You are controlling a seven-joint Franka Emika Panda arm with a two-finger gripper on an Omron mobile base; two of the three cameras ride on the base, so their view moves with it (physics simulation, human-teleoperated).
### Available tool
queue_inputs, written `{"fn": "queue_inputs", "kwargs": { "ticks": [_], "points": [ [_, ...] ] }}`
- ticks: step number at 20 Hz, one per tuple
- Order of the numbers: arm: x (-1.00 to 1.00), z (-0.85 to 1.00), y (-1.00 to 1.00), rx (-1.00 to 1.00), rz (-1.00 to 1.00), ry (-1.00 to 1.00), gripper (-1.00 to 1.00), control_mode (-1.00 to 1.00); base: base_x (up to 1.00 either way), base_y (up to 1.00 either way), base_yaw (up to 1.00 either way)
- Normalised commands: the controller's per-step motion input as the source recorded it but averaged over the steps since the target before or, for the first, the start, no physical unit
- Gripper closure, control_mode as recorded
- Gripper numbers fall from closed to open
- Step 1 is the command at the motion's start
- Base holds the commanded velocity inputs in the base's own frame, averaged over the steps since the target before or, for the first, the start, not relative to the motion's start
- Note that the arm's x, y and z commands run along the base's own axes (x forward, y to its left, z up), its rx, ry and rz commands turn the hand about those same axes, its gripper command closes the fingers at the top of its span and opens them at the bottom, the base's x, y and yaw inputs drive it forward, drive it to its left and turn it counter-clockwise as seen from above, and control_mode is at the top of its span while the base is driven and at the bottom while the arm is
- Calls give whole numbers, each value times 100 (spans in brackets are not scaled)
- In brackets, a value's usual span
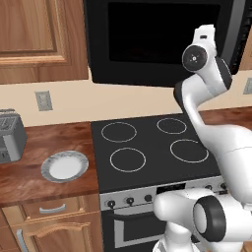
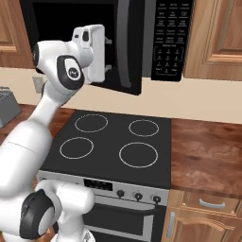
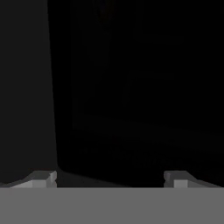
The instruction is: Pick the squash from the counter and place it in the microwave. Then turn on the microwave.
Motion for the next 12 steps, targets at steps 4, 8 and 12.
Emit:
{"fn": "queue_inputs", "kwargs": {
  "ticks": [4,8,12],
  "points": [
    [41,0,-12,0,0,0,-100,-100,0,0,0],
    [39,0,-8,0,3,0,-100,-100,0,0,0],
    [40,0,-6,2,7,0,-100,-100,0,0,0]
  ]
}}
